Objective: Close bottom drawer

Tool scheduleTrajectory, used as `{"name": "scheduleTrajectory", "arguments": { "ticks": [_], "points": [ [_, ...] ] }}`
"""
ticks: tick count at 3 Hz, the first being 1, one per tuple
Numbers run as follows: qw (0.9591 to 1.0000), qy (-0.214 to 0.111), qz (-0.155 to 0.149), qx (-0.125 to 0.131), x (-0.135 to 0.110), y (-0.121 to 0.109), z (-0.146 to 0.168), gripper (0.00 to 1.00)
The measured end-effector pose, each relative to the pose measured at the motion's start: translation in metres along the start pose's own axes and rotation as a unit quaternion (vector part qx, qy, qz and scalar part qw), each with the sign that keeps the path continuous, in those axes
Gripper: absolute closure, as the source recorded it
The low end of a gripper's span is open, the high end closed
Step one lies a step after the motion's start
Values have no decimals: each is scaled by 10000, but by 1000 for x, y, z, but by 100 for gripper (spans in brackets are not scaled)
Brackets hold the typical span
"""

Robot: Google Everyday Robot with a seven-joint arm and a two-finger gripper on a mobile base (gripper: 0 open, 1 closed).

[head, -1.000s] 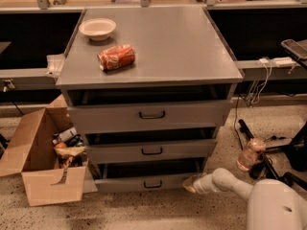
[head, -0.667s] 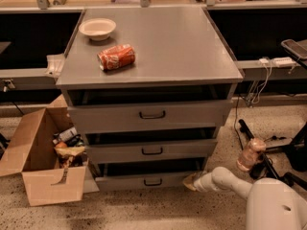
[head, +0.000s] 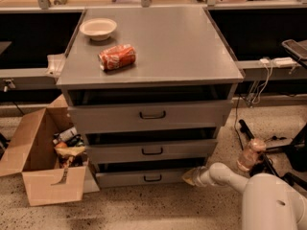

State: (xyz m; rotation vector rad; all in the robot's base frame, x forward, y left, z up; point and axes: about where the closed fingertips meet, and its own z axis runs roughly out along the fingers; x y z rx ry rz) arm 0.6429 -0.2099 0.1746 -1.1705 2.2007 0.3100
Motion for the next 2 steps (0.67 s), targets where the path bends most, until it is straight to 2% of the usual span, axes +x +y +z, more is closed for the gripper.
{"name": "scheduleTrajectory", "arguments": {
  "ticks": [2],
  "points": [
    [9999, -6, -29, 140, -14, -7, -4, 100]
  ]
}}
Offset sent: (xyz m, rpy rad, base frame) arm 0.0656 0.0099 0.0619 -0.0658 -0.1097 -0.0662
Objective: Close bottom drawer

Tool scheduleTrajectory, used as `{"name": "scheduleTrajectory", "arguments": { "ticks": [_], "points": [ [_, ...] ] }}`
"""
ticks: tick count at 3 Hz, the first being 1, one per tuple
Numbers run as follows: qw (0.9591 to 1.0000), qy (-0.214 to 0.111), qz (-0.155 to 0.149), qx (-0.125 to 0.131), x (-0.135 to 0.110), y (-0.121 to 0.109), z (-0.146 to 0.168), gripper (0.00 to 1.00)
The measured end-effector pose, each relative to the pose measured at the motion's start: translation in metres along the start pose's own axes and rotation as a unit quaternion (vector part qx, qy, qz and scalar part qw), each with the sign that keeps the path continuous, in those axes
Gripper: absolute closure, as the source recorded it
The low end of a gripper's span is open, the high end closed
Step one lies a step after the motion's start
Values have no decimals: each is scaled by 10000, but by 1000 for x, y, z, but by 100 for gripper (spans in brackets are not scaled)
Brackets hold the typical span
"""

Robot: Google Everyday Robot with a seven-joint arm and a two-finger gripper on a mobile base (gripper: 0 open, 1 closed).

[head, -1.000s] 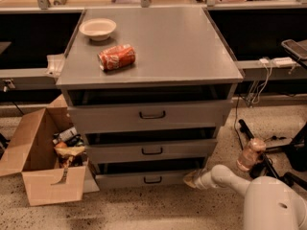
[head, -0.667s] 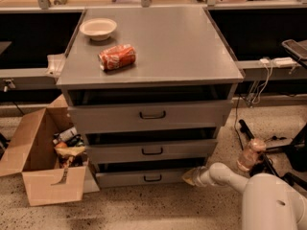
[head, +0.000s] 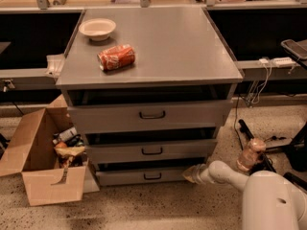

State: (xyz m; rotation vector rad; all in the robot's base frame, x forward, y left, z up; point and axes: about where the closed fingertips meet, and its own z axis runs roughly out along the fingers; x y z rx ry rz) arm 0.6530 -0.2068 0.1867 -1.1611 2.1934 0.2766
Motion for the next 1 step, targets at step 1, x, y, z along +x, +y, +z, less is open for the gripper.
{"name": "scheduleTrajectory", "arguments": {
  "ticks": [1],
  "points": [
    [10000, -32, -42, 84, -7, -4, -3, 100]
  ]
}}
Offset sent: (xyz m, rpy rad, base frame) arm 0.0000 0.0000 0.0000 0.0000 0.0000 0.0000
